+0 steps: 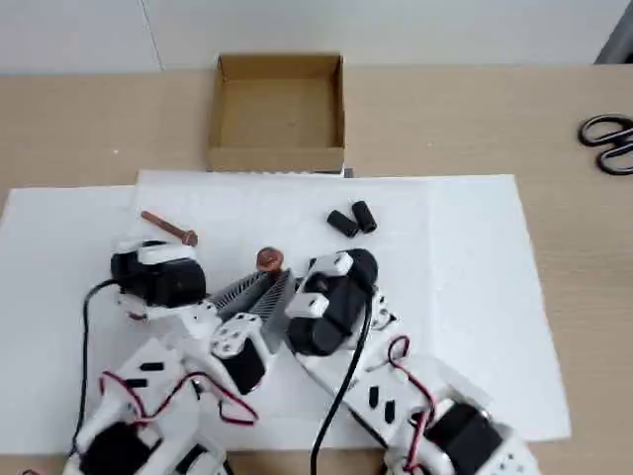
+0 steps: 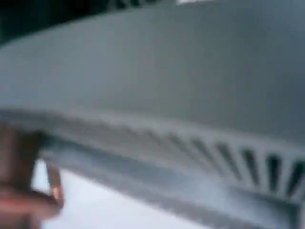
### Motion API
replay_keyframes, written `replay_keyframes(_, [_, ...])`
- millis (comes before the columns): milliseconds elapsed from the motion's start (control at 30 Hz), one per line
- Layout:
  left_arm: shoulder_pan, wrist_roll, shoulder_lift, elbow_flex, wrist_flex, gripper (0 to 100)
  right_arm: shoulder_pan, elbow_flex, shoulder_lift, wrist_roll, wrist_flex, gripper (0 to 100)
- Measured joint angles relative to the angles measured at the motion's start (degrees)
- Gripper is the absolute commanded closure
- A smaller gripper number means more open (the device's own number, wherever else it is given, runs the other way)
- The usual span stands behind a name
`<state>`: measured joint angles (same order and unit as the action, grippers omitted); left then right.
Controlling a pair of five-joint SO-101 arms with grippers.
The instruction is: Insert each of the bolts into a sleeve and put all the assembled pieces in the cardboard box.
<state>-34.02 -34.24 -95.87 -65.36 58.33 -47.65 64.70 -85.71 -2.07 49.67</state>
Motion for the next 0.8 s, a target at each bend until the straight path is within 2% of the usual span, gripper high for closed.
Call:
replay_keyframes(200, [-0.6, 1.8, -0.2, -0.1, 2.4, 99, -0.4, 0.2, 0.1, -1.6, 0.1, 99.6])
replay_keyframes(400, [-0.6, 1.8, -0.2, -0.1, 2.6, 80, -0.4, 0.3, 0.1, -1.6, 0.1, 99.6])
replay_keyframes(700, [-0.4, 1.8, -0.2, 1.0, 3.1, 79, -0.4, 0.3, 0.1, -1.6, 0.1, 99.6])
replay_keyframes(800, [1.5, 4.1, -0.1, 1.5, 3.7, 79, -0.4, 0.2, 0.1, -1.6, 0.0, 99.6])
